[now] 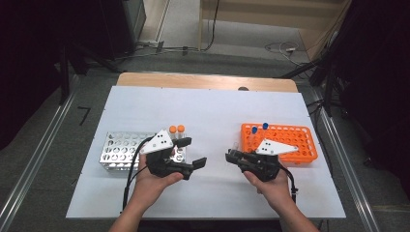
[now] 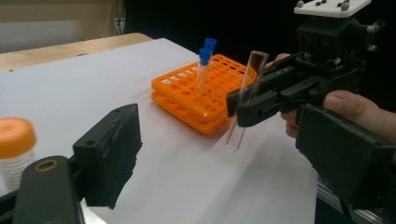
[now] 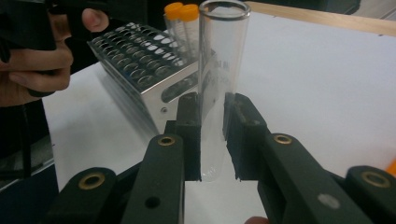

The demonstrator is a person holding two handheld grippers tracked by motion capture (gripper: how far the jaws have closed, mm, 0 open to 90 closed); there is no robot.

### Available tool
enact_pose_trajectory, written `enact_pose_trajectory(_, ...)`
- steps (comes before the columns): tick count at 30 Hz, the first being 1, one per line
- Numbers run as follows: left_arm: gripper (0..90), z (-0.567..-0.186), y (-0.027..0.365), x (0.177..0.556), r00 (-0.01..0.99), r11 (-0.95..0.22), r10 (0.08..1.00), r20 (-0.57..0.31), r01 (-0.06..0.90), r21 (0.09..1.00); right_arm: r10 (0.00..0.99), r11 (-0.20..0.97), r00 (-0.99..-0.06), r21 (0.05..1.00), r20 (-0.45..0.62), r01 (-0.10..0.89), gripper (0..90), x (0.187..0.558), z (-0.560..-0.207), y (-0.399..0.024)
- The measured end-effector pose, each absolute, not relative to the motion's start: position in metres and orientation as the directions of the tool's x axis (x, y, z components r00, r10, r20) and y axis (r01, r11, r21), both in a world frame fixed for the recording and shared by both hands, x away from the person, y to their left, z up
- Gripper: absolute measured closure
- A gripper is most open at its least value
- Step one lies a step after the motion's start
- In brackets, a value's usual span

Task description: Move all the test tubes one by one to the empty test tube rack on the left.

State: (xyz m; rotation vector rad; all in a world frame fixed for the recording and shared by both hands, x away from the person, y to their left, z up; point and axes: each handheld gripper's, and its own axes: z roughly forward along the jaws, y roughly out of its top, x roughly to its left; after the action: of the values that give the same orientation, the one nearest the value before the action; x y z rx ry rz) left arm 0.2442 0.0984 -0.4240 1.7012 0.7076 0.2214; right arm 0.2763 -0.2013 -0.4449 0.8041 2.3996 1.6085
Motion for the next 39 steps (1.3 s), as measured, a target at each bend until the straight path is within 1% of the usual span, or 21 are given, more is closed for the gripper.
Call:
enact_pose_trajectory(9,29.5,-0.426,0.086,0.242,0.821,-0.091,0.526,-0.223,0.314,0.945,0.451,0.319,-0.876,0.887,0.169,0.335,73.8,0.266,-0.446,-0.181)
enact_pose_trajectory(14,40.6,-0.427,0.079,0.24,0.84,-0.1,0.498,-0.217,0.304,0.948,0.425,0.329,-0.887,0.883,0.179,0.336,73.8,0.262,-0.446,-0.173)
enact_pose_trajectory(19,54.8,-0.427,0.074,0.239,0.851,-0.11,0.482,-0.209,0.295,0.949,0.398,0.342,-0.9,0.881,0.179,0.327,73.8,0.258,-0.445,-0.167)
enact_pose_trajectory(26,65.5,-0.428,0.068,0.237,0.858,-0.122,0.476,-0.191,0.28,0.952,0.372,0.361,-0.911,0.877,0.175,0.316,73.8,0.254,-0.446,-0.16)
enact_pose_trajectory(31,75.1,-0.428,0.067,0.236,0.869,-0.142,0.465,-0.169,0.261,0.955,0.358,0.368,-0.916,0.875,0.18,0.316,73.8,0.252,-0.446,-0.158)
enact_pose_trajectory(39,76.4,-0.428,0.067,0.235,0.872,-0.155,0.468,-0.144,0.242,0.958,0.353,0.371,-0.917,0.873,0.184,0.318,73.7,0.253,-0.446,-0.158)
